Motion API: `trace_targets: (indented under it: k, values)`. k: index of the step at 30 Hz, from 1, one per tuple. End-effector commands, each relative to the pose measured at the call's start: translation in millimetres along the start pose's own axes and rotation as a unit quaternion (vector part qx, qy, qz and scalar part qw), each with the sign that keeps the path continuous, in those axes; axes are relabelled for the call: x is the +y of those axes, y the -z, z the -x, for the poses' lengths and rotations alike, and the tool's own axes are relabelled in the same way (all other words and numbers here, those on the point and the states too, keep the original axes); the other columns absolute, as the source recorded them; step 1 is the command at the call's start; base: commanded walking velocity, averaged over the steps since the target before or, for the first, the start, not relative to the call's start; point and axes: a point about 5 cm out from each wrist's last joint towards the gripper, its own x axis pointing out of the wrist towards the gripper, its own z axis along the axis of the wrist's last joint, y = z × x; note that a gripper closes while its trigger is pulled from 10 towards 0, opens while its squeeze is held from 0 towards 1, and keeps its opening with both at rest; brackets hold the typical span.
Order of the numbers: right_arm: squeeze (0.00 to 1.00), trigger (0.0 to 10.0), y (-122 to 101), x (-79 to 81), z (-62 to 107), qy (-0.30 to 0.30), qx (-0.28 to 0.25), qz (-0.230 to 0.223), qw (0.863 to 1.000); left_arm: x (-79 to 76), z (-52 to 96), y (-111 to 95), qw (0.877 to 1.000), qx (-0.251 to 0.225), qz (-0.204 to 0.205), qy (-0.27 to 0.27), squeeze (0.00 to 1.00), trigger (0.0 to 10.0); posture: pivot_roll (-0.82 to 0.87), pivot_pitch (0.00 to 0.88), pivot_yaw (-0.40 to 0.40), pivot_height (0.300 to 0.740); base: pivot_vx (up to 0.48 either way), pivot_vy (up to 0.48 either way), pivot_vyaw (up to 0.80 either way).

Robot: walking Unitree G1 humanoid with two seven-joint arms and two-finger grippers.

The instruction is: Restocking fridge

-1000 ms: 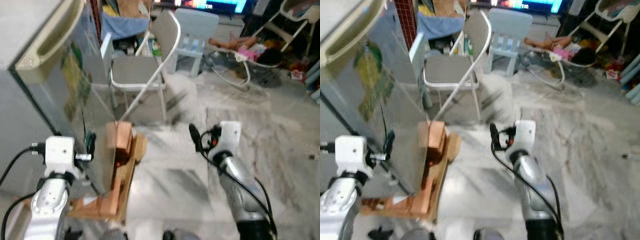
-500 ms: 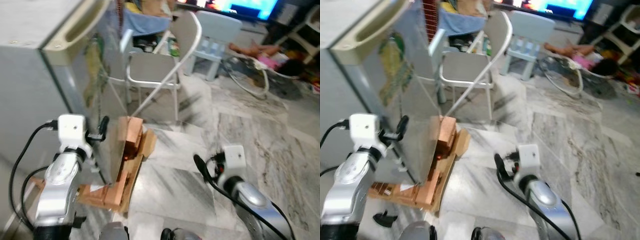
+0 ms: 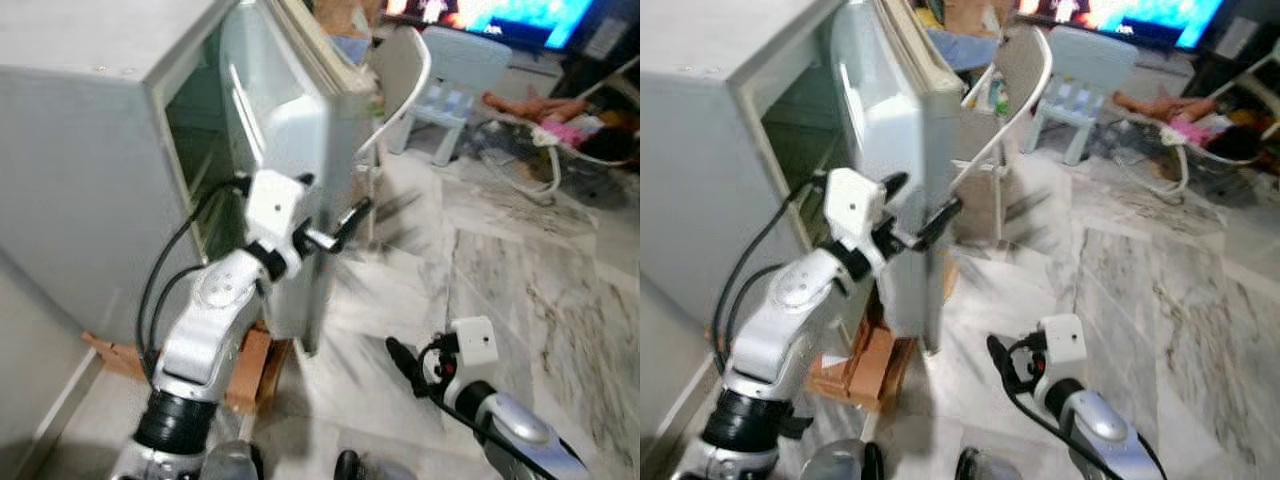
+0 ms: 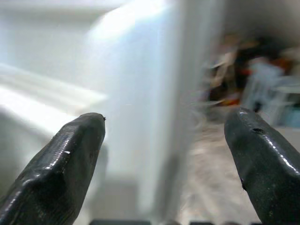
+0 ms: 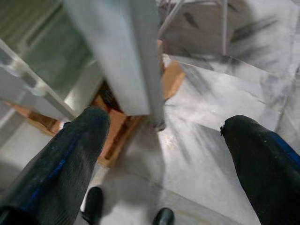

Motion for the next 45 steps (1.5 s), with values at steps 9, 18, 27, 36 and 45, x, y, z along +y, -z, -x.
trace_targets:
  k: [9, 18, 27, 36, 45]
  values:
    - [0.00, 10.0, -40.8, -10.7, -25.2, 0.038, -0.123, -0.002, 0.992, 19.5, 33.1, 11.8, 0.998, 0.023, -0.020, -0.051, 0.00, 10.0, 0.09, 0.025, -0.070, 0.740, 0.000, -0.240, 0.00]
    - [0.00, 10.0, -87.7, 16.0, -41.0, 0.037, -0.206, -0.012, 0.978, 22.9, 61.3, 20.5, 0.994, 0.048, -0.033, -0.092, 0.00, 10.0, 0.13, 0.036, -0.078, 0.740, 0.200, -0.406, 0.00]
    - [0.00, 10.0, -106.9, 22.4, -45.7, 0.039, -0.222, -0.011, 0.974, 21.4, 74.3, 16.5, 0.992, 0.053, -0.040, -0.108, 0.00, 10.0, 0.14, 0.058, -0.078, 0.740, 0.312, -0.360, -0.16]
    - [0.00, 10.0, -100.5, 26.4, -43.6, 0.038, -0.216, -0.015, 0.976, 20.1, 73.1, 25.9, 0.991, 0.066, -0.029, -0.109, 0.00, 10.0, 0.11, 0.031, -0.064, 0.740, 0.365, -0.307, -0.46]
    - [0.00, 10.0, -103.7, 21.1, -44.0, 0.051, -0.220, -0.016, 0.974, 19.4, 66.2, 28.7, 0.992, 0.066, -0.035, -0.102, 0.00, 10.0, 0.09, 0.018, -0.067, 0.740, 0.383, -0.258, -0.78]
